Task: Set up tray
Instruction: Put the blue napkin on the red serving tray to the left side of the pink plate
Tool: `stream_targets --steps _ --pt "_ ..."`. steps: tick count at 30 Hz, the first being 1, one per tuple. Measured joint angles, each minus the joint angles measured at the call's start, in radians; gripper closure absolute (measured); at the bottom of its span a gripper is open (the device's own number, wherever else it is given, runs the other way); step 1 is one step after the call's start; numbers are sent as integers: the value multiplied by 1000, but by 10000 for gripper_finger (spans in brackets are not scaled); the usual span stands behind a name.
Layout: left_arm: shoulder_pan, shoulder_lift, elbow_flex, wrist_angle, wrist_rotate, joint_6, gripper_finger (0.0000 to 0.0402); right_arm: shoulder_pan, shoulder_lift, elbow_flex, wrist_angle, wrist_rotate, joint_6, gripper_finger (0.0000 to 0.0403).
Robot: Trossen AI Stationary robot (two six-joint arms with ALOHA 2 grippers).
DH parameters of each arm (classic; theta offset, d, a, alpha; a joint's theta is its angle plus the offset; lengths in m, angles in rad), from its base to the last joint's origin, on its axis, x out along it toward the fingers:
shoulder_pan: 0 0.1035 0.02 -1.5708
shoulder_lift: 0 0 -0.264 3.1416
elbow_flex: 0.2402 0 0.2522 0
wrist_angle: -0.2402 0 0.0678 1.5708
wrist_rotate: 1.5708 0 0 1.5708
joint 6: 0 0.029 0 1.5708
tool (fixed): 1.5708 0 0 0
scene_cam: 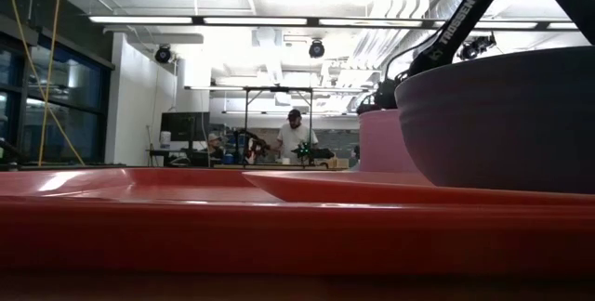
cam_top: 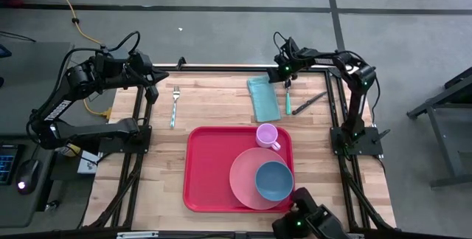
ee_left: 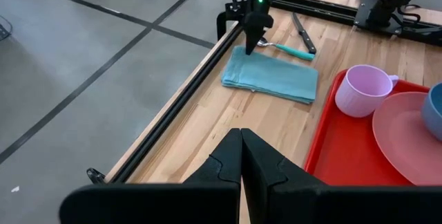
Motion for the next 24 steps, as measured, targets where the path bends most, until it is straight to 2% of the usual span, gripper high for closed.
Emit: stream_targets --steps 14,24 --pt "0 0 0 0 0 3 366 5 -197 1 -7 68 -48 403" --pt "0 0 0 0 0 19 366 51 -368 1 -6 116 -82 402"
